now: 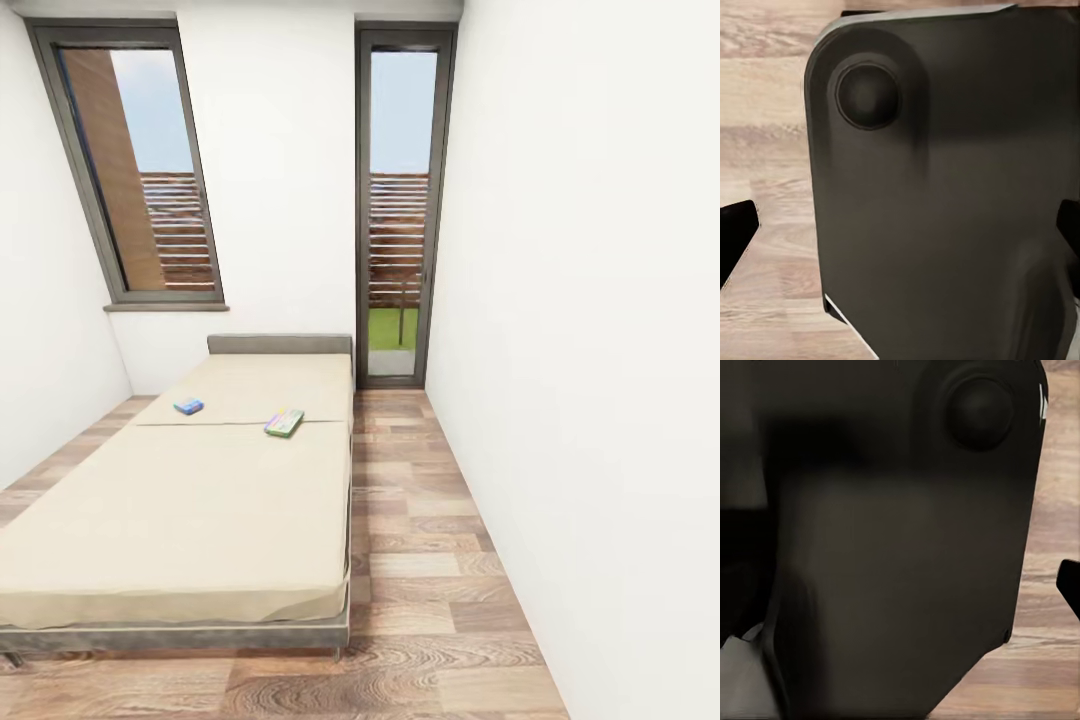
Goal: Put all the toys in the child's room - the three board games (two on the bed and one on the table), the two jigsaw puzzles on the table, and the tennis ball on the table - inside the toy box on the table in the child's room.
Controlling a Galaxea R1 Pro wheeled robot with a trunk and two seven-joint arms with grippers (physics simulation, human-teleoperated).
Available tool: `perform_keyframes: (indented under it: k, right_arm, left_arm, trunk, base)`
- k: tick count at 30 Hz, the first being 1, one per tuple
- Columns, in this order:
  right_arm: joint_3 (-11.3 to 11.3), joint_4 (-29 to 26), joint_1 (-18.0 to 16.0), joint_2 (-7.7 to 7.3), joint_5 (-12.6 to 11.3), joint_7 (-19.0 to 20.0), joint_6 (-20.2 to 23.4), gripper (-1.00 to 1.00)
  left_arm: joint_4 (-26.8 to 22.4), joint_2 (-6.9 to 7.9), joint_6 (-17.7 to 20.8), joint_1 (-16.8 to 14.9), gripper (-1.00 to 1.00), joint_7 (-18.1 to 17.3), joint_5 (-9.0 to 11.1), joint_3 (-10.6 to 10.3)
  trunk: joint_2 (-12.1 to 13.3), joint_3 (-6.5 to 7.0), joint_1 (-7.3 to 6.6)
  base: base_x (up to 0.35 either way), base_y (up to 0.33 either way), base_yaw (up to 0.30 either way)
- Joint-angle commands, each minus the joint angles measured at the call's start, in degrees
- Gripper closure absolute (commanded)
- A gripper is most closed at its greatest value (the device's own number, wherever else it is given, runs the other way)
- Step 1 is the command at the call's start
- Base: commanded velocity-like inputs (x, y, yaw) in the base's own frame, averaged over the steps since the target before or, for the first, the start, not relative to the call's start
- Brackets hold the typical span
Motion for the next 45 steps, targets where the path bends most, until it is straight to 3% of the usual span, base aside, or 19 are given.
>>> perform_keyframes:
  k: [1, 8, 13, 16, 19, 22, 25, 29, 32, 45]
  right_arm:
    - [-0.09, -0.01, -0.01, 0.02, -0.07, 0.01, 0.05, -1.0]
    - [-0.66, -2.75, -0.01, 0.66, -0.39, 0.55, -2.33, -1.0]
    - [-0.8, -6.56, -0.41, 1.0, -0.43, 0.47, -1.99, -1.0]
    - [-0.82, -9.62, -1.93, 1.06, -0.52, 0.4, 0.48, -1.0]
    - [-0.89, -13.04, -5.04, 1.13, -0.54, 0.33, 5.96, -1.0]
    - [-0.91, -16.63, -8.55, 1.25, -0.55, 0.08, 12.23, -1.0]
    - [-0.92, -21.48, -12.61, 1.78, -0.61, -0.25, 17.0, -1.0]
    - [-0.93, -24.55, -16.27, 2.15, -1.22, -0.69, 18.93, -1.0]
    - [-0.93, -25.21, -17.33, 2.25, -1.61, -0.76, 19.26, -1.0]
    - [-0.63, -25.58, -17.9, 2.37, -1.79, -1.36, 18.98, -1.0]
  left_arm:
    - [-0.05, 0.14, -0.24, -0.03, -1.0, 0.0, 0.0, -0.02]
    - [-6.37, 3.01, 0.45, -0.39, -1.0, -0.26, 0.3, 0.35]
    - [-12.05, 5.35, 5.97, -2.34, -1.0, -0.5, 0.61, 0.65]
    - [-14.31, 6.65, 10.52, -4.92, -1.0, -0.71, 0.71, 0.94]
    - [-15.37, 7.79, 14.36, -8.28, -1.0, -0.91, 0.75, 1.72]
    - [-15.8, 8.39, 17.13, -12.19, -1.0, -0.99, 0.74, 3.4]
    - [-16.0, 9.07, 19.09, -16.88, -1.0, -1.02, 0.71, 6.48]
    - [-16.08, 9.95, 19.81, -19.96, -1.0, -1.09, 0.66, 9.35]
    - [-16.09, 10.28, 19.52, -20.63, -1.0, -1.16, 0.63, 10.06]
    - [-15.28, 11.86, 16.12, -20.86, -1.0, -1.63, 0.74, 10.46]
  trunk:
    - [0.39, 0.14, -0.23]
    - [3.2, 1.4, -1.76]
    - [5.2, 2.3, -2.86]
    - [6.41, 2.84, -3.52]
    - [7.61, 3.38, -4.18]
    - [8.81, 3.91, -4.84]
    - [10.02, 4.45, -5.5]
    - [11.62, 5.17, -6.38]
    - [12.82, 5.71, -7.04]
    - [18.04, 8.08, -9.89]
  base:
    - [0.0, 0.0, 0.0]
    - [0.0, 0.0, 0.0]
    - [0.0, 0.0, 0.0]
    - [0.0, 0.0, 0.0]
    - [0.0, 0.0, 0.0]
    - [0.0, 0.0, 0.0]
    - [0.0, 0.0, 0.0]
    - [0.0, 0.0, 0.0]
    - [0.0, 0.0, 0.0]
    - [0.0, 0.0, 0.049]
